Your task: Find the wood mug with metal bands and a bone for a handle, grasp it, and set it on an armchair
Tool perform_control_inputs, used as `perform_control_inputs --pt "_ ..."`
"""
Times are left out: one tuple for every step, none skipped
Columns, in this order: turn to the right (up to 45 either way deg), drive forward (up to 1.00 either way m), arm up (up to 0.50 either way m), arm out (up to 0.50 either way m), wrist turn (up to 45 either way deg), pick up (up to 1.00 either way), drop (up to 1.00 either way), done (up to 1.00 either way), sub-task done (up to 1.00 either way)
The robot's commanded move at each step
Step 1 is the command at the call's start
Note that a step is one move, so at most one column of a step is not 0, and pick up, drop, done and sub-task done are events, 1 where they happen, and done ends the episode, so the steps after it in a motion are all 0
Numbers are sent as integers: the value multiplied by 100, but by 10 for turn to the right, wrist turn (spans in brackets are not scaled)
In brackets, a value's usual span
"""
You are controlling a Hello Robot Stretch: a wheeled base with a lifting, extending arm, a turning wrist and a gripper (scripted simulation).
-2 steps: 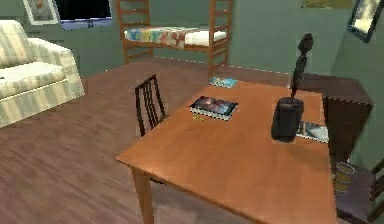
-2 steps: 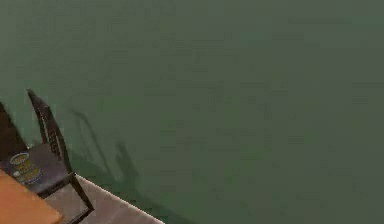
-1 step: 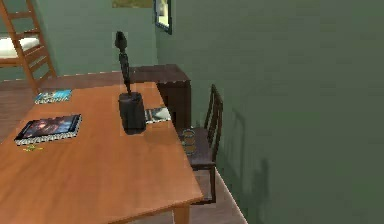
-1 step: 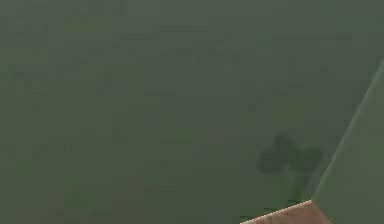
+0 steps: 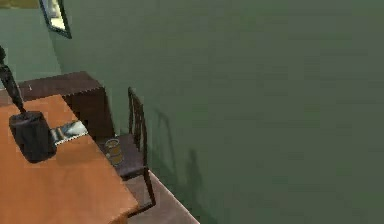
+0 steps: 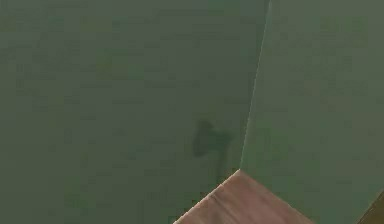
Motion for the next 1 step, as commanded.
perform_control_inputs --pt "0 50 0 0 0 0 0 0 0"
